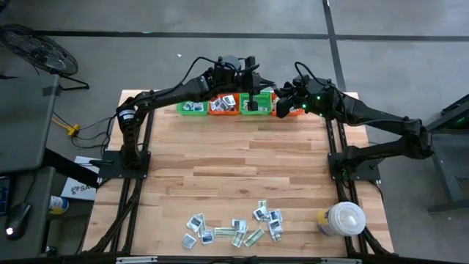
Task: Pick & Place First Aid Supplies
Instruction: Put the orange ointment pack in the right green bin
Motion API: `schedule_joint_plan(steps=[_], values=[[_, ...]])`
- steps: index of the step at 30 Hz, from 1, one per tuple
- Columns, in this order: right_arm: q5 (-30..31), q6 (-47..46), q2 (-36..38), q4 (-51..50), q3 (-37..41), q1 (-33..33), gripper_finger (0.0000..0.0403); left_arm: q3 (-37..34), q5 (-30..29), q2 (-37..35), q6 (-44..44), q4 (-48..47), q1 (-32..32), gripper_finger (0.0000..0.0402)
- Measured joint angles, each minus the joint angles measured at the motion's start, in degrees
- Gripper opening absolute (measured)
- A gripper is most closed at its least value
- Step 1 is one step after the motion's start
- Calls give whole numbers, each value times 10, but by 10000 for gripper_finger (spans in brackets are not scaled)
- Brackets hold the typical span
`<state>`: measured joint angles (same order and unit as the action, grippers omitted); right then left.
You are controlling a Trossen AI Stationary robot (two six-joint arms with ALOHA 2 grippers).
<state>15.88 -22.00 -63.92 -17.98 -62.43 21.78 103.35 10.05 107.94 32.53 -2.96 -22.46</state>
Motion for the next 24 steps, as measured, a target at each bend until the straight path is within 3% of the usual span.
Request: schedule_joint_plan(steps=[4, 14, 19, 24], values=[[0, 3, 0, 0, 0, 0, 5, 0, 0, 0, 0, 0, 0, 0], [-12, 11, 0, -2, 0, 0, 2, 0, 0, 0, 28, -4, -1, 4], [-15, 14, 0, -22, 0, 3, 1, 0, -19, -24, 89, -24, -14, 46], [-58, 19, 0, -43, 0, 31, 1, 0, -49, -72, 114, -107, -56, 100]])
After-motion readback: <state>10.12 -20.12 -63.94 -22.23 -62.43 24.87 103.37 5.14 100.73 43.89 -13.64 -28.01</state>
